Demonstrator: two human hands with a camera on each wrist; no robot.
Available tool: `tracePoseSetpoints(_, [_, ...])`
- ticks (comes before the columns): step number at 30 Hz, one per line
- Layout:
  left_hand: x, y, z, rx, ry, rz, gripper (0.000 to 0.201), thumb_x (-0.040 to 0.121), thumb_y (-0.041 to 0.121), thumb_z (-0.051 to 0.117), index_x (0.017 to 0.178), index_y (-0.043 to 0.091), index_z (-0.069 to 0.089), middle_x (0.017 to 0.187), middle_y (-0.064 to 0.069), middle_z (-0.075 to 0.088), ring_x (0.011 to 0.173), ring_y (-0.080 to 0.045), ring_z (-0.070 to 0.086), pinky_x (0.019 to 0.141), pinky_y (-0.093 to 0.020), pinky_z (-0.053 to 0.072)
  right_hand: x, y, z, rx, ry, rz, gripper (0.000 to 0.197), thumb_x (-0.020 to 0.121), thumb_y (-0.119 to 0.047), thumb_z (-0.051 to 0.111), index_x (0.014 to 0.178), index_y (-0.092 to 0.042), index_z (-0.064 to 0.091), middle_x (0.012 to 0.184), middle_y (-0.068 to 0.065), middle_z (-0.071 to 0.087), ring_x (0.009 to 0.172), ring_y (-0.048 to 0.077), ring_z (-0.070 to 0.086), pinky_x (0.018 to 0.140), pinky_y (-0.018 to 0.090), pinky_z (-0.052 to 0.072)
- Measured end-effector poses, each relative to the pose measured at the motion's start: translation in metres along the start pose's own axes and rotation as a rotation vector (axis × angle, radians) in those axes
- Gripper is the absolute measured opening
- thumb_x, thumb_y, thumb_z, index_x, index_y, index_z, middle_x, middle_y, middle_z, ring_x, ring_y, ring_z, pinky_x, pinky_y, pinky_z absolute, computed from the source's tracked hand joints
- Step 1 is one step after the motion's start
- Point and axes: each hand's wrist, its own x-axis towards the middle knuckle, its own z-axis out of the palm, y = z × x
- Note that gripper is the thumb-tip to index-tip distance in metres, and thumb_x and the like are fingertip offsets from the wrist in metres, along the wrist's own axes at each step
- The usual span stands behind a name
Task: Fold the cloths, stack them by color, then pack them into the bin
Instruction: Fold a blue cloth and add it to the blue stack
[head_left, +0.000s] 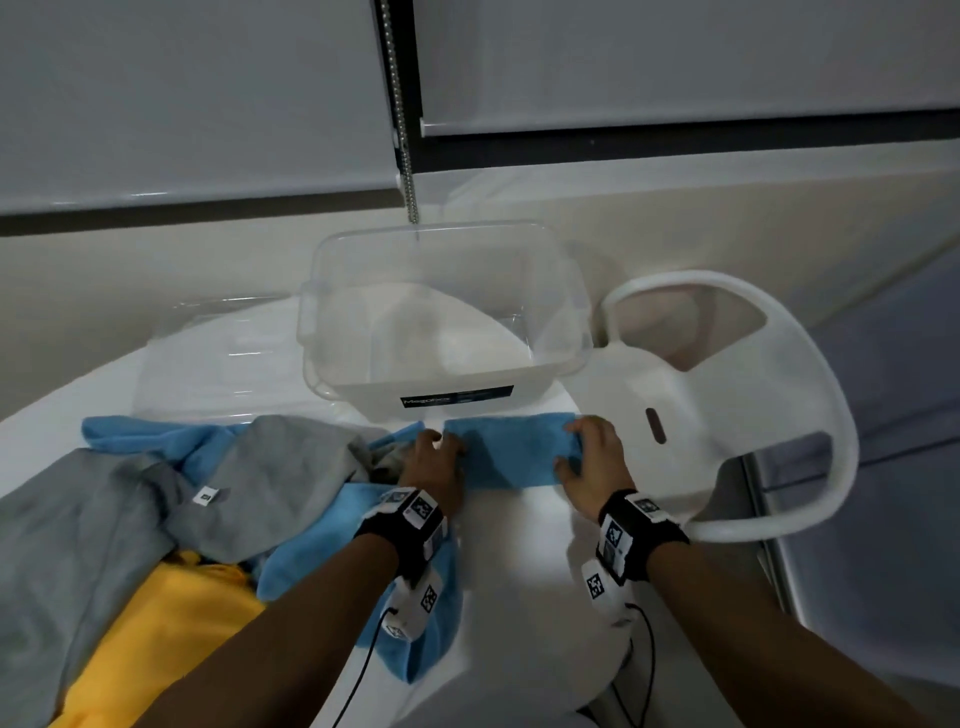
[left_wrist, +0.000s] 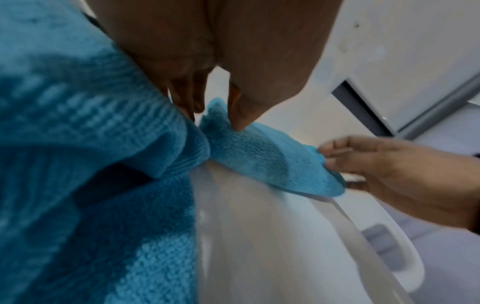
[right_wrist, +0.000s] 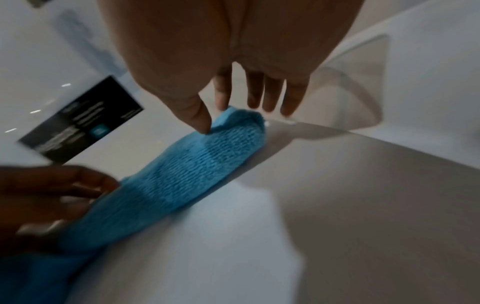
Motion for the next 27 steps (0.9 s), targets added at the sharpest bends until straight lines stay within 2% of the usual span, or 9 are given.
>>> tracePoseSetpoints(1, [-0.002,0.003,0.002,0.030,0.055,0.033,0.034,0.088,0.021,0.054,0.121,0.023,0.053,0.132,-0.010,0.039,0.114,-0.033,0.048,0.096,-0.040,0.041,-0.003,-0.003,0.002,-0.072,0.020,-0.094,0.050,0.080,-0.019,0.069,0.127,-0.013,0.050,0.139,0.009,0.039,0.127,0.026,0.040,0.110,0.032,0.035])
tracePoseSetpoints(3, [-0.007,0.013,0.004,0.140,0.072,0.118,0.043,0.087,0.027,0.053,0.129,0.027,0.047,0.142,-0.008,0.029,0.124,-0.032,0.038,0.102,-0.045,0.036,-0.007,-0.008,0.012,-0.247,0.005,-0.303,0.057,0.081,-0.029,0.063,0.134,-0.013,0.048,0.146,0.011,0.037,0.134,0.028,0.034,0.113,0.042,0.033])
tracePoseSetpoints(5, [-0.008,0.021,0.009,0.227,0.039,0.232,0.052,0.091,0.032,0.047,0.142,0.028,0.034,0.153,-0.006,0.022,0.137,-0.030,0.026,0.109,-0.046,0.028,-0.008,-0.012,0.023,-0.374,-0.108,-0.407,0.059,0.087,-0.034,0.052,0.142,-0.014,0.043,0.152,0.011,0.033,0.141,0.032,0.028,0.115,0.050,0.028])
tracePoseSetpoints(8, [0.000,0.018,0.023,0.334,-0.071,0.270,0.060,0.098,0.037,0.035,0.153,0.023,0.013,0.161,-0.005,0.007,0.148,-0.026,0.008,0.117,-0.043,0.014,-0.006,-0.012,0.035,-0.466,-0.269,-0.373,0.062,0.096,-0.037,0.041,0.152,-0.018,0.025,0.162,0.003,0.016,0.149,0.030,0.009,0.121,0.050,0.008])
tracePoseSetpoints(12, [0.003,0.002,0.033,0.339,-0.160,0.205,0.067,0.100,0.036,0.030,0.152,0.022,-0.009,0.160,-0.003,-0.015,0.148,-0.026,-0.007,0.119,-0.045,0.007,-0.001,0.002,0.036,-0.576,-0.321,-0.314,0.070,0.093,-0.052,0.018,0.156,-0.022,0.007,0.164,0.001,-0.002,0.150,0.025,-0.005,0.122,0.049,0.002])
tracePoseSetpoints(15, [0.001,-0.004,0.036,0.368,-0.174,0.200,0.071,0.099,0.038,0.031,0.151,0.024,-0.017,0.157,0.001,-0.025,0.147,-0.022,-0.013,0.118,-0.049,0.005,0.002,0.015,0.031,-0.611,-0.355,-0.254,0.076,0.091,-0.060,0.012,0.154,-0.022,-0.010,0.162,-0.002,-0.018,0.149,0.021,-0.017,0.119,0.045,-0.008])
tracePoseSetpoints(18, [0.002,-0.006,0.038,0.379,-0.198,0.185,0.076,0.097,0.042,0.032,0.150,0.026,-0.021,0.154,0.003,-0.031,0.147,-0.021,-0.016,0.117,-0.052,0.003,0.003,0.024,0.024,-0.612,-0.381,-0.203,0.077,0.095,-0.060,0.016,0.150,-0.023,-0.023,0.157,-0.004,-0.030,0.146,0.018,-0.025,0.119,0.046,-0.012])
tracePoseSetpoints(22, [0.001,-0.005,0.035,0.371,-0.219,0.154,0.078,0.097,0.046,0.034,0.149,0.026,-0.021,0.156,0.001,-0.028,0.146,-0.021,-0.019,0.116,-0.054,0.002,0.002,0.029,0.017,-0.579,-0.424,-0.163,0.077,0.097,-0.057,0.019,0.146,-0.028,-0.032,0.151,-0.009,-0.040,0.145,0.020,-0.028,0.118,0.050,-0.013])
tracePoseSetpoints(27, [0.001,0.009,0.023,0.245,-0.216,0.105,0.080,0.095,0.045,0.043,0.153,0.022,-0.008,0.160,-0.001,-0.015,0.148,-0.023,-0.010,0.117,-0.051,0.011,0.003,0.013,0.007,-0.593,-0.447,-0.147,0.081,0.096,-0.058,0.027,0.151,-0.023,-0.023,0.155,-0.007,-0.034,0.146,0.026,-0.026,0.117,0.053,-0.014])
